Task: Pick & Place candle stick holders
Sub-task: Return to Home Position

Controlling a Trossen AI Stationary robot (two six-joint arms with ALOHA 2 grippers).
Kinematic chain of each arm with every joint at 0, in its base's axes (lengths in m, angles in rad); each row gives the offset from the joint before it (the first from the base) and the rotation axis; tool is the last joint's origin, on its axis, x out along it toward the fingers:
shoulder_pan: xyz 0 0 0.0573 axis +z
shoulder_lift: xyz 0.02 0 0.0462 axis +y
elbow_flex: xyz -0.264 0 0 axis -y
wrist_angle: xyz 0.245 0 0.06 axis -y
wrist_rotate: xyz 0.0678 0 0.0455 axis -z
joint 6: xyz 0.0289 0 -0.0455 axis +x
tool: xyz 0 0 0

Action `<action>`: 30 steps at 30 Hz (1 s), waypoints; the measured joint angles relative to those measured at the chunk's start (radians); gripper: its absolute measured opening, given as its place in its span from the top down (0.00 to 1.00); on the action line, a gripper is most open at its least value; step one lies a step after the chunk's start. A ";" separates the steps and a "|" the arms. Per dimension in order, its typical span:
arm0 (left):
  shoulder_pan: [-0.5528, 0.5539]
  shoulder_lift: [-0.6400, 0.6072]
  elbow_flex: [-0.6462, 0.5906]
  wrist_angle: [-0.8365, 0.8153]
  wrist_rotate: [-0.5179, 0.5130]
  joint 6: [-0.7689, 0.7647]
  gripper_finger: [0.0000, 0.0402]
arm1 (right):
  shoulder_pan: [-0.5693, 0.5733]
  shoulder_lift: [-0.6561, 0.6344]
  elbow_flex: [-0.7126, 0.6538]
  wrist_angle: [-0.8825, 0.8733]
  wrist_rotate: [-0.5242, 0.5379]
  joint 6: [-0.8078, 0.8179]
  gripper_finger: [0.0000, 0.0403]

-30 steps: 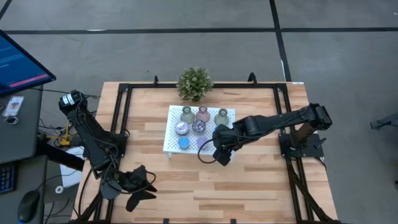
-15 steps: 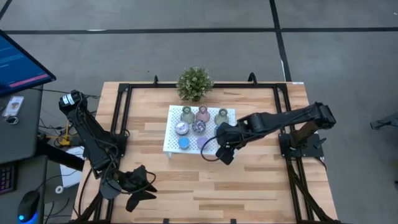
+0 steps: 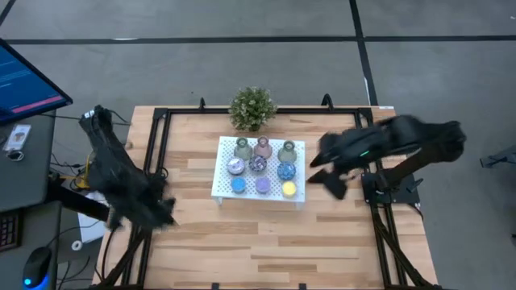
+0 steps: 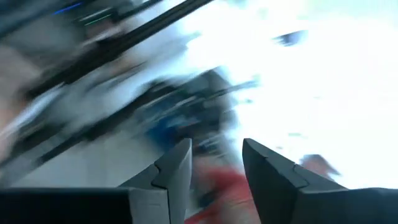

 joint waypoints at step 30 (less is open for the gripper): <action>0.000 -0.579 -0.162 -0.015 1.269 0.624 0.64 | 0.010 -0.926 -0.888 1.091 -0.109 -0.327 0.35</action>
